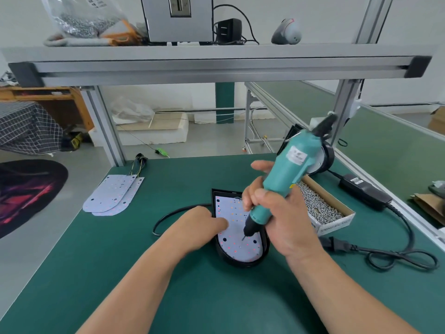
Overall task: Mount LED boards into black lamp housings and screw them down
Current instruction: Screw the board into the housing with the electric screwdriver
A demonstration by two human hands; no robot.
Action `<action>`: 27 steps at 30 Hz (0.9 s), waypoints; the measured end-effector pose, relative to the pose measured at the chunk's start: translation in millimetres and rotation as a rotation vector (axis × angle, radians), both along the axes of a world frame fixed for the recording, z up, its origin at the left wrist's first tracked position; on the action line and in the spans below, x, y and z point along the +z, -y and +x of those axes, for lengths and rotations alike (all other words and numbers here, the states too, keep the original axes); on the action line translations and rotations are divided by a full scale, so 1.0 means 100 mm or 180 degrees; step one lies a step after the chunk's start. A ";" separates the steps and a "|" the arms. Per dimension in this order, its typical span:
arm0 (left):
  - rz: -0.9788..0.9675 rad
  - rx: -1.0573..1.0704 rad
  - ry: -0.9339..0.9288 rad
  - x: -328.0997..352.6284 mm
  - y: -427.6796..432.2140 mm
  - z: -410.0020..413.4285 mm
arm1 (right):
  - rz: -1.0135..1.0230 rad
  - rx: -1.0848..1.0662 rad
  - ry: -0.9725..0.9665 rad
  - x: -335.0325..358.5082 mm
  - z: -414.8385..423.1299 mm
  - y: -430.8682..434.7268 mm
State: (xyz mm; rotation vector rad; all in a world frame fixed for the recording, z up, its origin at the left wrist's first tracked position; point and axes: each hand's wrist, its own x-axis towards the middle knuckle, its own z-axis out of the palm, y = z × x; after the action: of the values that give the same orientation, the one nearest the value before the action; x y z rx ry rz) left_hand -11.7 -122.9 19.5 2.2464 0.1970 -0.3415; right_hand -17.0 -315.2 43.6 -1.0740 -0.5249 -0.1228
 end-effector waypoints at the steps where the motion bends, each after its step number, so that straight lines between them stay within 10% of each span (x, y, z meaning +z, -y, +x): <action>1: -0.0022 -0.0014 -0.0005 0.00 0.00 0.00 | 0.0198 0.0020 -0.0005 0.04 0.01 0.03; 7: -0.0231 0.0009 -0.0123 0.10 -0.07 -0.01 | 0.0962 -0.0392 -0.0444 0.11 0.11 0.21; 19: -0.2574 0.0209 0.0163 0.41 -0.03 -0.17 | 0.1442 -0.0586 -0.0919 -0.04 0.26 0.35; 27: -0.2755 -0.0361 0.0235 0.35 0.13 -0.28 | 0.1606 -0.0528 -0.1011 -0.05 0.28 0.36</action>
State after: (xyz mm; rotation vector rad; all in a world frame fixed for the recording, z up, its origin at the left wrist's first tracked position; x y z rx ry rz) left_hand -39.3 -136.1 54.5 1.4102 -0.1095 -0.3214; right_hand 11.1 -351.4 38.4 -0.6229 -0.1033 -0.2133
